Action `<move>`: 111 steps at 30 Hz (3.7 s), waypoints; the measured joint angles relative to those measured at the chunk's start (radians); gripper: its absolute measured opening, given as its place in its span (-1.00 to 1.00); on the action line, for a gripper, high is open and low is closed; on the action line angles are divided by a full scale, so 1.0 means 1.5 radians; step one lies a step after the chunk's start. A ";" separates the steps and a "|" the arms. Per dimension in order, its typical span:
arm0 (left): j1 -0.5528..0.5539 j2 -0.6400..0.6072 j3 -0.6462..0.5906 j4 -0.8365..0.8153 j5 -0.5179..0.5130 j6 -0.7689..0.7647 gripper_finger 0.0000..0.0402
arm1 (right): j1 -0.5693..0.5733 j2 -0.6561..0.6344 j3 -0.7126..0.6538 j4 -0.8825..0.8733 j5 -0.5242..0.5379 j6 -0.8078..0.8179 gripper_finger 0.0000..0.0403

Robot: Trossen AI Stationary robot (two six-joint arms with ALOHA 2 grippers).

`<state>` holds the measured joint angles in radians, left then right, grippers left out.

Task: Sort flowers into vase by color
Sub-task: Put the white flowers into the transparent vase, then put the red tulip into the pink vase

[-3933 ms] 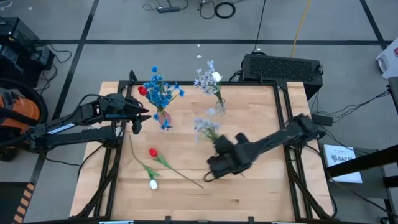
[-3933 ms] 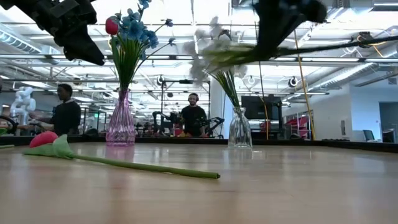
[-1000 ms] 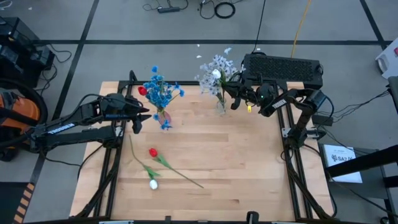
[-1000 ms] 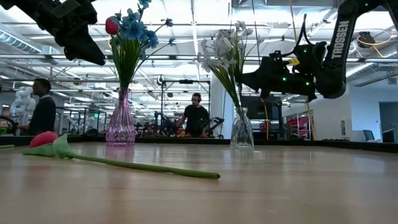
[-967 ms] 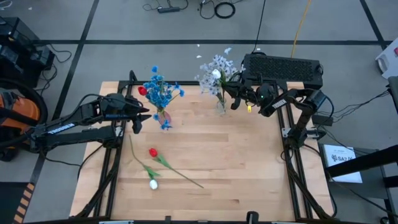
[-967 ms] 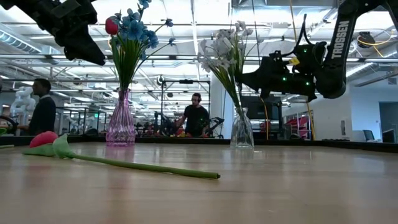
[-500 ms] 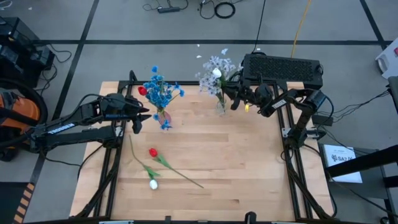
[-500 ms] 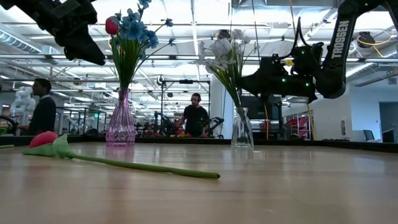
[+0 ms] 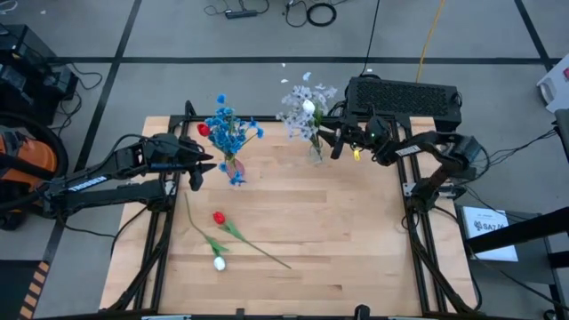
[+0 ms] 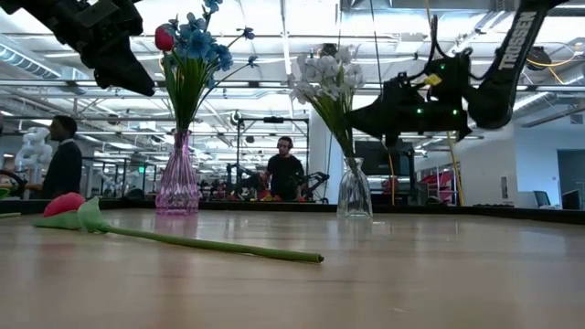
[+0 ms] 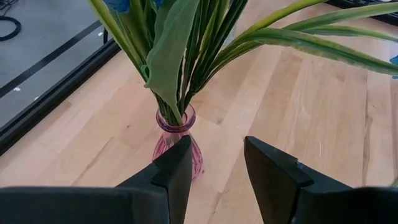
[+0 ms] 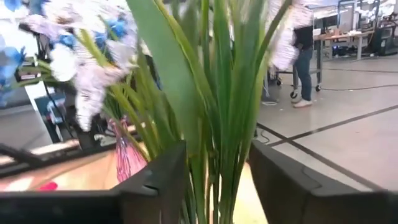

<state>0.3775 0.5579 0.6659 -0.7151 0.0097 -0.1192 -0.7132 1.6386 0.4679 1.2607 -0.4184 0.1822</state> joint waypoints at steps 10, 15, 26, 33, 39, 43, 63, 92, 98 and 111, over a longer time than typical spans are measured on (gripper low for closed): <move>0.000 0.000 0.000 0.000 0.000 0.000 -0.24 | 0.000 -0.211 0.000 -0.277 0.065 -0.120 -0.09; 0.000 0.000 0.000 0.000 0.000 0.000 -0.24 | 0.000 -0.323 0.000 -0.429 0.140 -0.165 -0.10; 0.000 0.000 0.000 -0.001 0.000 0.001 -0.24 | 0.103 -0.478 0.002 -0.629 0.250 -0.169 -0.36; 0.000 0.000 0.000 -0.004 0.000 0.003 -0.24 | 0.268 -0.453 0.129 -0.866 0.422 -0.170 -0.76; 0.000 -0.014 0.000 -0.006 0.000 0.002 -0.24 | 0.366 -0.376 0.262 -0.986 0.459 -0.114 -0.98; -0.002 -0.032 0.000 -0.006 0.024 0.003 -0.24 | 0.425 -0.305 0.342 -1.049 0.507 -0.007 -0.99; -0.284 -0.047 0.000 -0.012 0.056 -0.020 -0.24 | 0.658 0.067 0.687 -1.314 0.557 0.361 -1.00; -0.427 0.003 0.001 -0.179 -0.063 -0.214 -0.24 | 0.615 0.530 1.162 -1.271 0.314 0.319 -0.96; -0.427 0.003 0.001 -0.179 -0.063 -0.214 -0.24 | 0.616 0.558 1.165 -1.261 0.311 0.307 -0.69; -0.427 0.003 0.001 -0.181 -0.066 -0.214 -0.24 | 0.621 0.618 1.165 -1.202 0.383 0.223 -0.14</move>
<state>-0.2626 0.5625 0.6666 -0.9863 -0.0899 -0.4404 0.2180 2.5662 2.2150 -0.5426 0.1566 0.5167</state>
